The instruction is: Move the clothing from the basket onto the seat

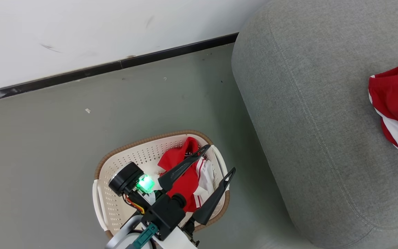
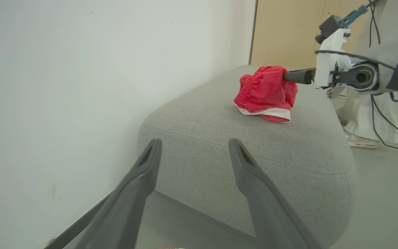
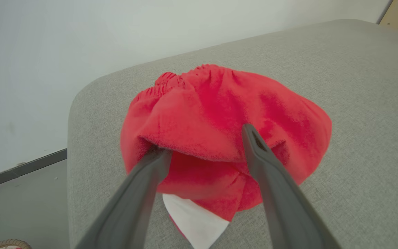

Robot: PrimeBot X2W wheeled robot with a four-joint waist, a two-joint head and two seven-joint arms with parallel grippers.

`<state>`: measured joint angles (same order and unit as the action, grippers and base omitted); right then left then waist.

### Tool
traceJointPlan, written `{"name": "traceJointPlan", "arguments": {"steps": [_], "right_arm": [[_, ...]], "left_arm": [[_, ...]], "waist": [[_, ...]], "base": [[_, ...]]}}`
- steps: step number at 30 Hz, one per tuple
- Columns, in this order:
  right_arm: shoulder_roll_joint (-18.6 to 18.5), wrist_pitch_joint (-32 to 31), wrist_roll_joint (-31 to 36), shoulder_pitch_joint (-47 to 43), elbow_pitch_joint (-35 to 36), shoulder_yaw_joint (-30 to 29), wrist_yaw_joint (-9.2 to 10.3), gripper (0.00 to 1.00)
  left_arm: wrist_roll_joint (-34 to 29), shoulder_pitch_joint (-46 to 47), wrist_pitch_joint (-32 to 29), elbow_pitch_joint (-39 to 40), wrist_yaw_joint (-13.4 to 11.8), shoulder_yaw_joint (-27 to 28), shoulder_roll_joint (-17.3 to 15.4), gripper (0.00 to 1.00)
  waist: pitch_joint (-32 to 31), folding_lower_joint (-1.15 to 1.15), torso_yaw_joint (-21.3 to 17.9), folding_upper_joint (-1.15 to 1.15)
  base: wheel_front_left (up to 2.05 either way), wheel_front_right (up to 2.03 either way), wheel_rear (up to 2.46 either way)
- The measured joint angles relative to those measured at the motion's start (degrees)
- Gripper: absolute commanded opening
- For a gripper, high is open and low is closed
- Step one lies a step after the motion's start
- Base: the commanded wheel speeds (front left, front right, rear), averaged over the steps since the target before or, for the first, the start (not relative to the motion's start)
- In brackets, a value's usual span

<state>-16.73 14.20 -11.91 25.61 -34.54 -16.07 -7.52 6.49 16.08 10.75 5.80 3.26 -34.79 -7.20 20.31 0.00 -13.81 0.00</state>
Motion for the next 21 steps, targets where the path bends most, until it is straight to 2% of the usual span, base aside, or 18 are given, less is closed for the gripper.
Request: {"name": "traceJointPlan", "arguments": {"steps": [12, 21], "right_arm": [[1.1, 0.0, 0.8, -8.1, 8.8, 3.0, 0.00, 1.00], [2.4, 0.0, 1.4, -11.9, 16.5, 5.0, 0.00, 1.00]], "left_arm": [[1.1, -0.2, 1.4, -2.2, -0.6, 2.6, 0.0, 1.00], [2.1, -1.7, 2.2, -3.3, -2.4, 4.9, -0.1, 1.00]], "waist": [[-1.3, 0.00, -1.0, 0.00], [-2.9, 0.00, -1.2, 0.00]], "base": [[0.00, 0.00, 0.00], [0.00, 0.00, 0.00]]}}
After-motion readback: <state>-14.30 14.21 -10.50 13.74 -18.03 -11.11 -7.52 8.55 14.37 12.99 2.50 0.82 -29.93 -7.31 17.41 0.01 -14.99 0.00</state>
